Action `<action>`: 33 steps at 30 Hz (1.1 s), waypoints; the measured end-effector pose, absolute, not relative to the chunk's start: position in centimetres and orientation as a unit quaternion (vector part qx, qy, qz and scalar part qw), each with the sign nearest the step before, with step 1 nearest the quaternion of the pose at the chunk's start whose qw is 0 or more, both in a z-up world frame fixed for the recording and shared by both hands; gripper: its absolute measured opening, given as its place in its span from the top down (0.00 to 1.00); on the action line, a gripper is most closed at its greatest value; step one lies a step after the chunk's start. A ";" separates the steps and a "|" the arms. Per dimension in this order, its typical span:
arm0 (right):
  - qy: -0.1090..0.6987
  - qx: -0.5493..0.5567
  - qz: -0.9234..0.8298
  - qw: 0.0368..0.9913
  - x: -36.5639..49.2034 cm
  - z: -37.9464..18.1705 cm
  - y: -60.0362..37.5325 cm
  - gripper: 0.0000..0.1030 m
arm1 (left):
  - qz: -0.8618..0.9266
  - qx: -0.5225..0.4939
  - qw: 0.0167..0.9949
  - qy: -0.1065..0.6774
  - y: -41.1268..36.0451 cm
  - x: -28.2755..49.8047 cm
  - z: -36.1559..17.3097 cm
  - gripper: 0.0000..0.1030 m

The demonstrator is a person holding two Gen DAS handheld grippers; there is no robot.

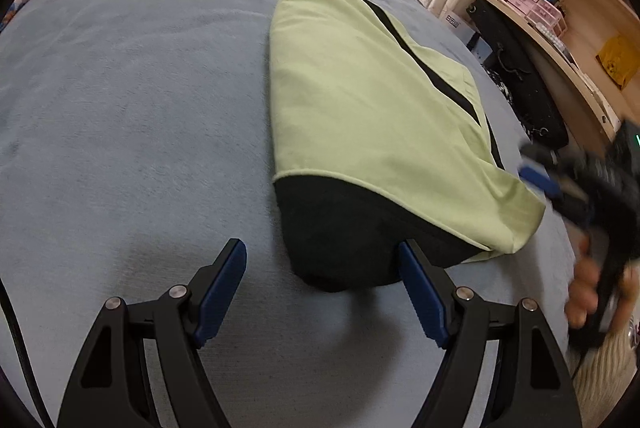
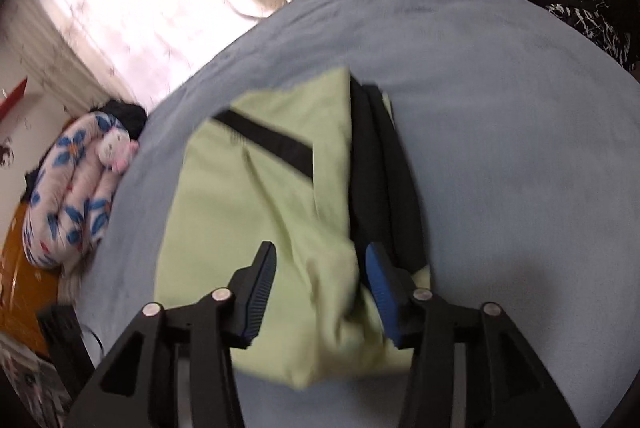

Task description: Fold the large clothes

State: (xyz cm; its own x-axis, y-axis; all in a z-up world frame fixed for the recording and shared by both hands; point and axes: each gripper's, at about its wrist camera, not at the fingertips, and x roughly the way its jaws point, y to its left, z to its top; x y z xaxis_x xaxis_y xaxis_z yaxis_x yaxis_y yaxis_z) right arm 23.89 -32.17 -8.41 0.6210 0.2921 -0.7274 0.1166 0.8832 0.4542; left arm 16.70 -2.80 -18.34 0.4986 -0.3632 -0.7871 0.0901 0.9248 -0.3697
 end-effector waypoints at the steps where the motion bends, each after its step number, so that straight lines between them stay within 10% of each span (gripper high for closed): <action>1: 0.435 0.235 0.047 0.868 24.8 -8.5 -32.3 0.54 | -0.135 -0.139 0.854 0.483 -3.0 16.7 -18.4 0.26; 11: 0.469 0.216 0.026 0.856 32.5 -10.4 -32.2 0.56 | -0.150 -0.143 0.848 0.487 -3.6 17.0 -19.0 0.26; 15: 0.488 0.149 0.031 0.859 33.5 -10.7 -30.3 0.95 | -0.155 -0.139 0.848 0.487 -4.0 17.1 -19.0 0.26; 33: 0.504 0.004 -0.066 0.861 34.0 -10.8 -30.8 0.87 | -0.163 -0.109 0.845 0.497 -5.9 18.2 -19.0 0.24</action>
